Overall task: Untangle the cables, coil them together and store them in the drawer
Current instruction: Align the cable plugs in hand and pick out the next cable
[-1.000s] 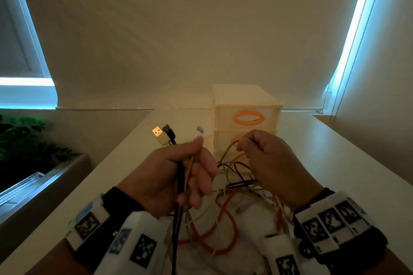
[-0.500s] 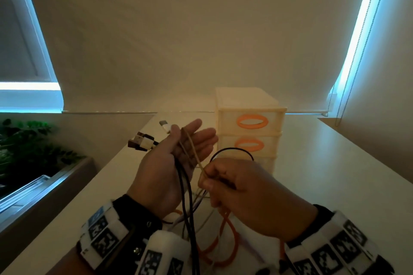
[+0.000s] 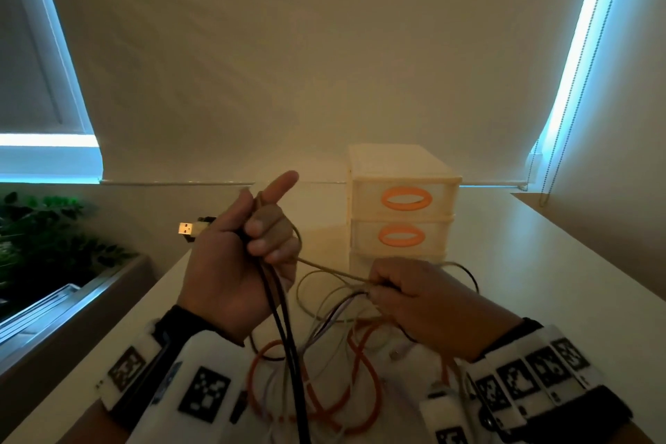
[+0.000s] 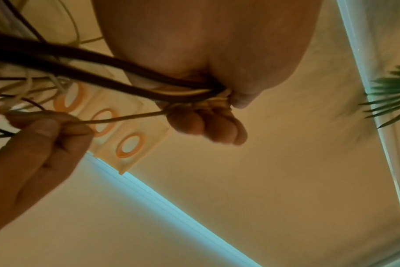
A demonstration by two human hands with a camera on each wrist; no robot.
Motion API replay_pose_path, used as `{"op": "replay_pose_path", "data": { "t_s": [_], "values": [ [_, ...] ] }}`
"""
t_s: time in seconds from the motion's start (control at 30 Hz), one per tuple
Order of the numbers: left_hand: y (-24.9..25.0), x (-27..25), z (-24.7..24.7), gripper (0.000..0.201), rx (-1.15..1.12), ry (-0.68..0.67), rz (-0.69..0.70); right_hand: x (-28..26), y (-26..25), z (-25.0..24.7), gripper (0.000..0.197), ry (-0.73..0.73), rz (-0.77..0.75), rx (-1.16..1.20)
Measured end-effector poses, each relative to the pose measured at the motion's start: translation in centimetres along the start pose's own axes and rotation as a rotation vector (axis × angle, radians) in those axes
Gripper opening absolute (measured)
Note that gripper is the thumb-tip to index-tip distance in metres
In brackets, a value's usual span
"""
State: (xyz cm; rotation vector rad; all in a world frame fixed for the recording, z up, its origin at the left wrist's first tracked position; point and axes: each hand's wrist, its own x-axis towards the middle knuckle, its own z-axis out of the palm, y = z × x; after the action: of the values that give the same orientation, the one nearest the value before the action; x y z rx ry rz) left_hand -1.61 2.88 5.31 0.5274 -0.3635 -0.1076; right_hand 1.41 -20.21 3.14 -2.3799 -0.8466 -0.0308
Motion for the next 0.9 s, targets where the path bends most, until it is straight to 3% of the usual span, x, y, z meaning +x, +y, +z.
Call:
{"op": "replay_pose_path", "data": {
  "t_s": [0.13, 0.2, 0.3, 0.37, 0.47, 0.57, 0.63, 0.8, 0.9],
  "values": [
    [0.8, 0.0, -0.9, 0.047, 0.017, -0.075, -0.002, -0.1, 2.2, -1.8, 0.028, 0.018, 0.168, 0.095],
    [0.0, 0.0, -0.7, 0.047, 0.048, -0.071, -0.002, -0.2, 2.6, -2.3, 0.025, 0.022, 0.167, -0.005],
    [-1.3, 0.0, -0.4, 0.049, 0.084, -0.040, 0.010, -0.5, 1.3, -2.3, 0.009, 0.126, 0.055, -0.037],
    [-1.8, 0.0, 0.0, 0.050, 0.119, -0.024, 0.016, -0.6, -0.4, -1.7, 0.026, 0.187, -0.063, 0.064],
    [-2.2, -0.1, 0.2, 0.051, 0.130, -0.014, 0.009, -0.5, -3.1, 0.0, 0.032, 0.111, -0.193, 0.095],
    [-1.8, -0.2, 0.4, 0.052, 0.117, 0.002, 0.015, -0.4, -4.7, 1.6, 0.017, -0.028, -0.200, 0.136],
    [-1.4, -0.2, 0.1, 0.051, 0.061, -0.010, -0.008, -0.1, -4.2, 1.8, 0.017, 0.009, -0.213, 0.197],
    [-0.3, -0.2, -0.6, 0.048, -0.060, -0.068, -0.101, 0.3, -1.5, -0.1, 0.024, 0.112, -0.054, 0.109],
    [-0.3, -0.5, -0.3, 0.052, -0.058, -0.190, -0.208, 0.4, 0.6, -1.5, 0.026, 0.199, 0.104, 0.063]
  ]
}}
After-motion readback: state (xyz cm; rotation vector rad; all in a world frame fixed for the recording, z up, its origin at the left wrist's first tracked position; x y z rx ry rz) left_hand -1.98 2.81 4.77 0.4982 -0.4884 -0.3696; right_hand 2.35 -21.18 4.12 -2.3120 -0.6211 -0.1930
